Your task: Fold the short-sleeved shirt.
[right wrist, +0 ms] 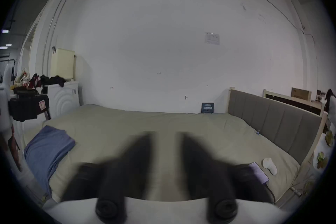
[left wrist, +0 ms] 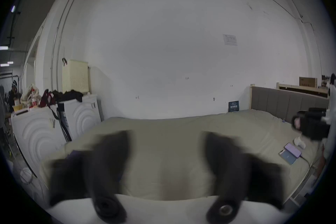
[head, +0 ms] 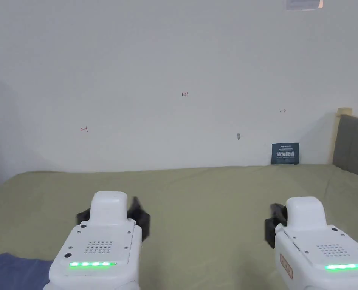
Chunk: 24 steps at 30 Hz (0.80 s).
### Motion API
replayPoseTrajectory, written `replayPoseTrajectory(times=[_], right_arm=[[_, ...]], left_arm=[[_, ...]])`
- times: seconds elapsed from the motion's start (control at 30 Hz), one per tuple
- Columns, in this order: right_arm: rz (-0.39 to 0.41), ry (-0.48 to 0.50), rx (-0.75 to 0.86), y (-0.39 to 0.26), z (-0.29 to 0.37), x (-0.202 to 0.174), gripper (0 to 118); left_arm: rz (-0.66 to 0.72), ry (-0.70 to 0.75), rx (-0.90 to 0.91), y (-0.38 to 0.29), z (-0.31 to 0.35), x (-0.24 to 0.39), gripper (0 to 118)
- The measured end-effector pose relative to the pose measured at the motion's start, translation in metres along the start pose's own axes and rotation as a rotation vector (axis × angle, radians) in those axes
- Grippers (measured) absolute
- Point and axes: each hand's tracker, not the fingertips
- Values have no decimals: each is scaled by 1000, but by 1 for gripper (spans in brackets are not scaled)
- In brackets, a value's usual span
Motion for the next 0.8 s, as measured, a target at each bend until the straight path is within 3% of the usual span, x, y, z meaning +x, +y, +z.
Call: replayPoseTrajectory(times=[0.03,0.13,0.63,0.77,0.8], right_arm=[[-1,-25,17,-1,1,-1,3],[1,2,13,-3,3,2,2],[45,11,23,-1,-8,-11,1],[-25,157,-48,-1,-22,-27,1],[-10,144,-51,-2,-25,-36,1]], left_arm=[[1,16,-11,0,-3,2,0],[78,-11,-35,0,-7,-3,0],[70,-3,-24,-5,-7,-16,0],[111,64,-63,-9,-6,-54,0],[105,87,-72,-11,-3,-65,0]])
